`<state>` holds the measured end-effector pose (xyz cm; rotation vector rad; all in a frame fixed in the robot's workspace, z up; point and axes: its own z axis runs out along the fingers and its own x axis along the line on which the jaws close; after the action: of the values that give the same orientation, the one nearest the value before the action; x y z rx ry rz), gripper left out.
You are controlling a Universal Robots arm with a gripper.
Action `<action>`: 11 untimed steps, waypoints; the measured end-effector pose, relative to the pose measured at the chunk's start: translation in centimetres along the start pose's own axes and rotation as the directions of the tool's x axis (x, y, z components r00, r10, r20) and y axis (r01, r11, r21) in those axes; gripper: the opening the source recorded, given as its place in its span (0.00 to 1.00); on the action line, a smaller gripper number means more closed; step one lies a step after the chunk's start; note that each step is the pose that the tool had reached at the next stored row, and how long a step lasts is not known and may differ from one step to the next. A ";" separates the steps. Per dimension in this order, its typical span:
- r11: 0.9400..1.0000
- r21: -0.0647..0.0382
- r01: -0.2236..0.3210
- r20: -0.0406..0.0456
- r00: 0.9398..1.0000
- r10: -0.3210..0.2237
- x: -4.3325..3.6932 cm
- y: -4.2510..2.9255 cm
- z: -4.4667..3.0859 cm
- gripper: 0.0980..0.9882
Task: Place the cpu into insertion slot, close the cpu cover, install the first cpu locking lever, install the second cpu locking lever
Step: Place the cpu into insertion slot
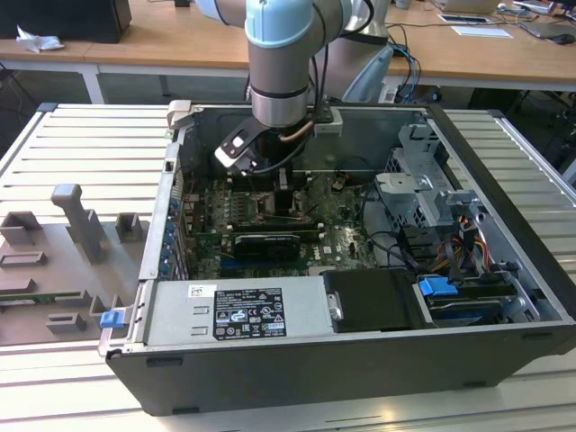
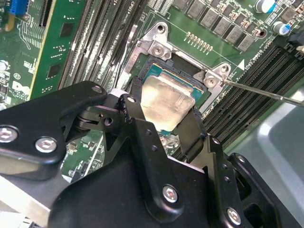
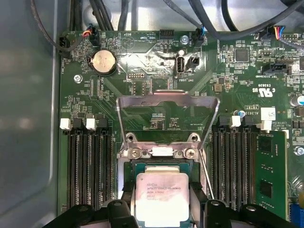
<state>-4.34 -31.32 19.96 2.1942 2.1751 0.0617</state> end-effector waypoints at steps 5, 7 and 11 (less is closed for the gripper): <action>1.000 0.000 0.000 0.001 1.000 0.000 0.04 -0.03 0.28 0.50; 1.000 0.000 0.000 0.001 1.000 0.000 0.04 -0.03 0.29 0.50; 1.000 0.000 0.000 0.001 1.000 0.000 0.05 -0.03 0.31 0.58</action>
<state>-4.35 -31.27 19.65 2.1938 2.1746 0.0607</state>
